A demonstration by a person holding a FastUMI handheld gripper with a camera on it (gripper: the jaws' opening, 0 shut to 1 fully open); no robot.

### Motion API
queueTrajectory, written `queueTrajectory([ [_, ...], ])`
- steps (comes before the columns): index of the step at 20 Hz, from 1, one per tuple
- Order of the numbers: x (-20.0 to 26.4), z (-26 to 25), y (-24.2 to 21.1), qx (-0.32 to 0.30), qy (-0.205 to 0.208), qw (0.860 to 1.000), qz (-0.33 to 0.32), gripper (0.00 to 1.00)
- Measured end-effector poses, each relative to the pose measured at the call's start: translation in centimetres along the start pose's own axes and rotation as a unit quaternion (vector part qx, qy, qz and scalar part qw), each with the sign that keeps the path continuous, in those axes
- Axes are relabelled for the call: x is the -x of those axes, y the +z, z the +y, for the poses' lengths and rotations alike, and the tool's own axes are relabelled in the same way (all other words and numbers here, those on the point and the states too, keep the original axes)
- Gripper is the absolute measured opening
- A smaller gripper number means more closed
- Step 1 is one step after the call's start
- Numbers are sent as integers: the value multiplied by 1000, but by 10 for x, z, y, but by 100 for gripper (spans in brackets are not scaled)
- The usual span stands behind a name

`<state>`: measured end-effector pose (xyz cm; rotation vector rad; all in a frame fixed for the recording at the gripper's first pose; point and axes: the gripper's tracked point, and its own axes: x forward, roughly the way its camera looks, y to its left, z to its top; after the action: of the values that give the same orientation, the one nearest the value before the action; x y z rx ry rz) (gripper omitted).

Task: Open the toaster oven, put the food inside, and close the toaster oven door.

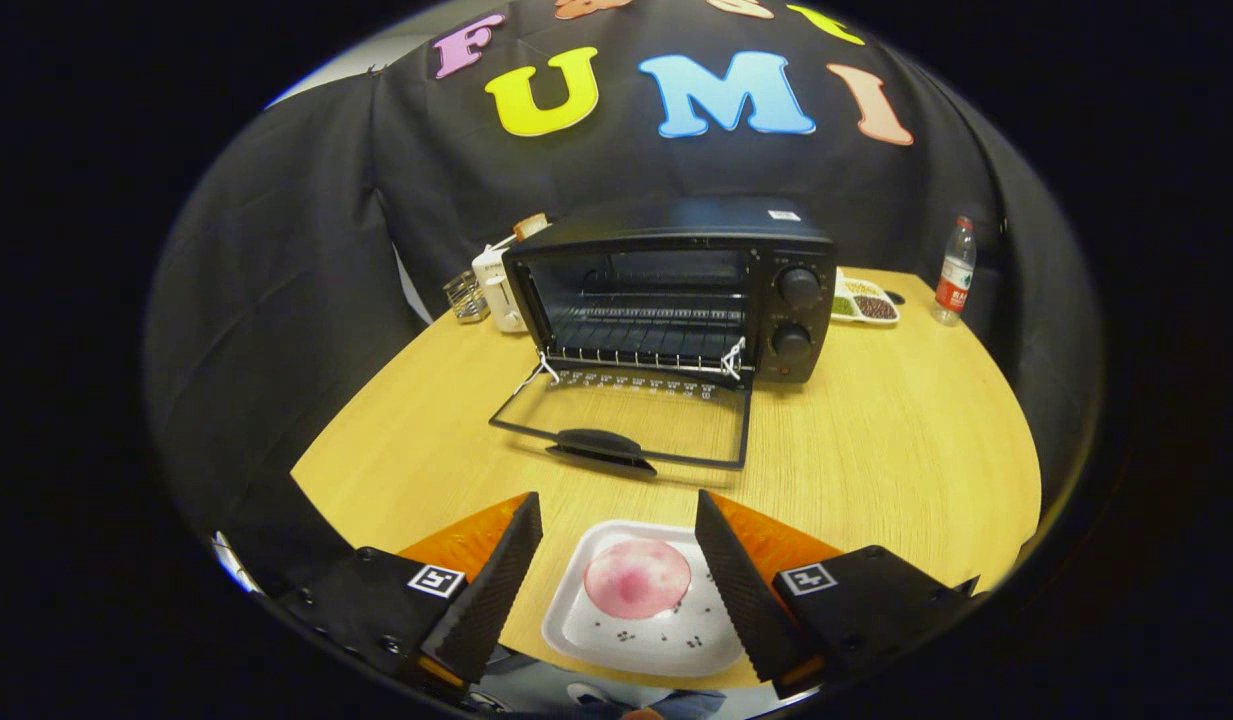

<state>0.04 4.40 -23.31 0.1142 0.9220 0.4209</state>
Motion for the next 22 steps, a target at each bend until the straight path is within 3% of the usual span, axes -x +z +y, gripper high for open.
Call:
queueTrajectory([
  [4,2,-32,-13,-82,38,994,56,99],
  [8,-5,-56,-34,-109,60,984,127,99],
  [19,-19,-71,-100,-79,79,948,297,93],
  [22,-24,-77,-104,-80,67,946,308,68],
])
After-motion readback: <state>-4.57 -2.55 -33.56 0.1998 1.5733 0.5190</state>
